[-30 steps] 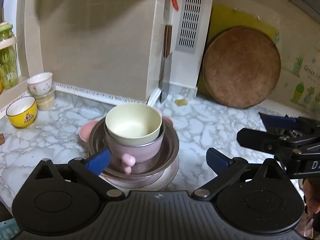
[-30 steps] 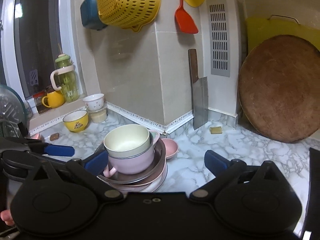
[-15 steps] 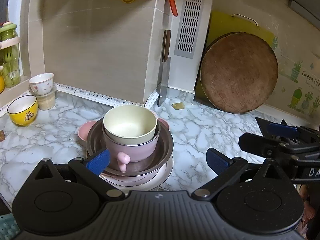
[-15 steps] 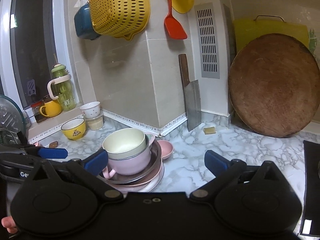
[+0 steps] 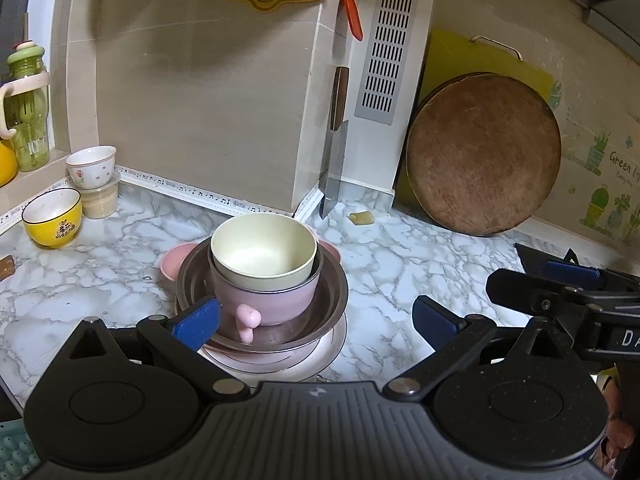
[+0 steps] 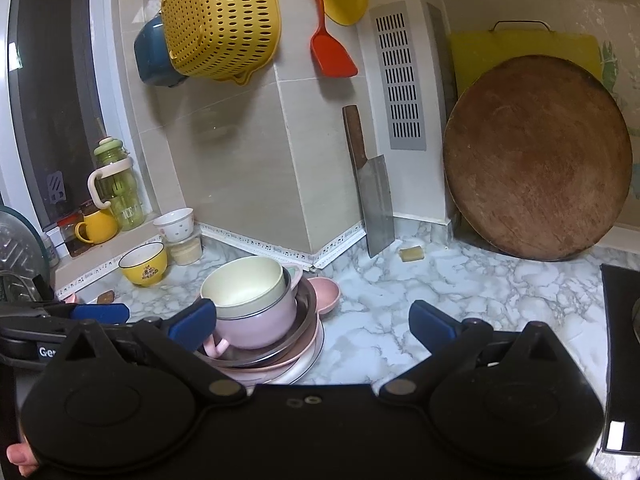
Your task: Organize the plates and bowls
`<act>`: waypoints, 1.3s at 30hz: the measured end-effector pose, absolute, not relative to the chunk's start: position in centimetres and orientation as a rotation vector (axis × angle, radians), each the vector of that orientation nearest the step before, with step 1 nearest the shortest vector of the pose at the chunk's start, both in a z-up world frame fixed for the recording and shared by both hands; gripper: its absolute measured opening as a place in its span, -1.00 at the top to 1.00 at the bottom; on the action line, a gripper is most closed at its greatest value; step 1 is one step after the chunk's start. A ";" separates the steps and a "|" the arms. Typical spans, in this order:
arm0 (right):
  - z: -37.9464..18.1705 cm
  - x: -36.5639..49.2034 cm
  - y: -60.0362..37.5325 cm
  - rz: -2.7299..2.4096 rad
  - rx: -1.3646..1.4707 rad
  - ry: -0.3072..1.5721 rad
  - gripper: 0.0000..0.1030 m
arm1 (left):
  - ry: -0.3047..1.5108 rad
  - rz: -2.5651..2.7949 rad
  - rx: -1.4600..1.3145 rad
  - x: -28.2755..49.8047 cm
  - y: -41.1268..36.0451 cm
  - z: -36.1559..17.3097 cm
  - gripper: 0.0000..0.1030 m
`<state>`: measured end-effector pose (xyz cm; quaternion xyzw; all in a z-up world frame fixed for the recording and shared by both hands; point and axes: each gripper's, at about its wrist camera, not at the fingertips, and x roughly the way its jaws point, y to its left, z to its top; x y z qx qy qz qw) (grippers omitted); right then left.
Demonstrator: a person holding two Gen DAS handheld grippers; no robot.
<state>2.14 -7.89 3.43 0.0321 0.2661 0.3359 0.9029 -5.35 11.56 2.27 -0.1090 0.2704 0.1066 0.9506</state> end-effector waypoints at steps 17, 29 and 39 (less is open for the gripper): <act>3.6 2.3 -7.0 0.725 0.038 0.581 -1.00 | 0.575 0.272 -0.227 -5.6 12.1 2.3 -1.00; 3.5 2.6 -5.9 0.761 0.028 0.602 -1.00 | 0.590 0.298 -0.221 -5.6 12.8 2.4 -1.00; 3.5 2.6 -5.3 0.777 0.023 0.597 -1.00 | 0.590 0.308 -0.218 -5.8 13.4 2.4 -1.00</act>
